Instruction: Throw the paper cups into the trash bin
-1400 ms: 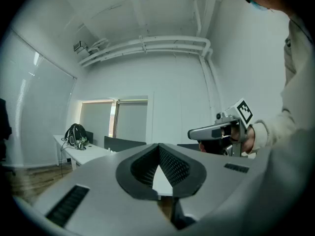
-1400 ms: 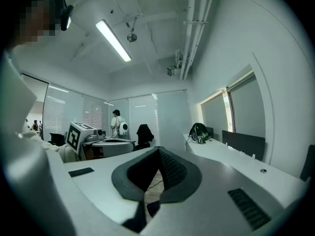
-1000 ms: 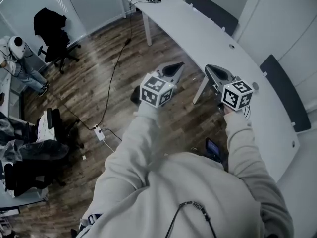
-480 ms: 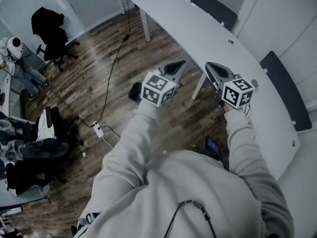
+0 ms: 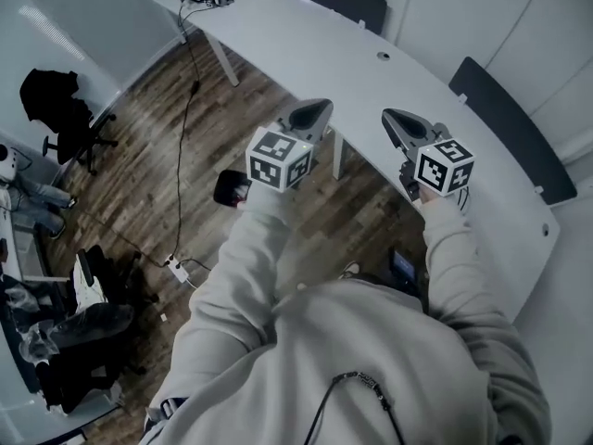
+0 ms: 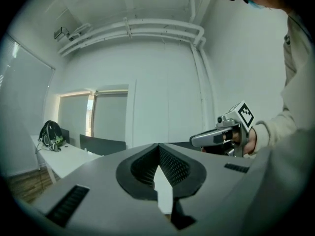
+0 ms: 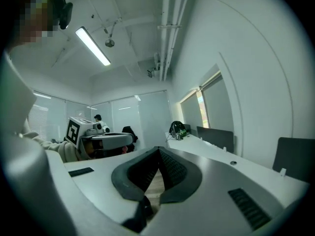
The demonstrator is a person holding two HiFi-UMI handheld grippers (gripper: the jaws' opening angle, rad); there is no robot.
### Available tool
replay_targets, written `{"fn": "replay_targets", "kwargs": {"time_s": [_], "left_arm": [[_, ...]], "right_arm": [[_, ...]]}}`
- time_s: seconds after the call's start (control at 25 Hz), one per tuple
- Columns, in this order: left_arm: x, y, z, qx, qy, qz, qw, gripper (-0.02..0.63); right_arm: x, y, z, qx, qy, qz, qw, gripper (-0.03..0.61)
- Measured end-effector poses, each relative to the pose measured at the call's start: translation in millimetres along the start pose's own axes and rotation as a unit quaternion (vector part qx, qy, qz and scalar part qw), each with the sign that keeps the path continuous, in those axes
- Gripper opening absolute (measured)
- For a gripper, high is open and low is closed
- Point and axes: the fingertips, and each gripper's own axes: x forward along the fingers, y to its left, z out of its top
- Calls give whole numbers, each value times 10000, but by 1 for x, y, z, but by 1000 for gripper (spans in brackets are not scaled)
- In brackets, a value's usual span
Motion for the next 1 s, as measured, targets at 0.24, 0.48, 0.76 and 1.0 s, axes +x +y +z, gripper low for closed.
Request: {"fn": "replay_targets", "kwargs": {"time_s": [0.24, 0.48, 0.76, 1.0], "left_arm": [[116, -62, 8, 73, -114, -687, 9975, 0], [195, -134, 12, -339, -252, -1528, 9874, 0], [246, -180, 11, 13, -54, -1950, 9808, 0], [274, -172, 4, 47, 23, -2106, 9776, 0]], "right_arm": [[-107, -121, 7, 224, -367, -1212, 9917, 17], [-210, -199, 15, 343, -660, -2181, 9731, 17], [-240, -224, 7, 372, -685, -2228, 9717, 17], [-229, -248, -13, 516, -549, -2203, 9725, 17]]}}
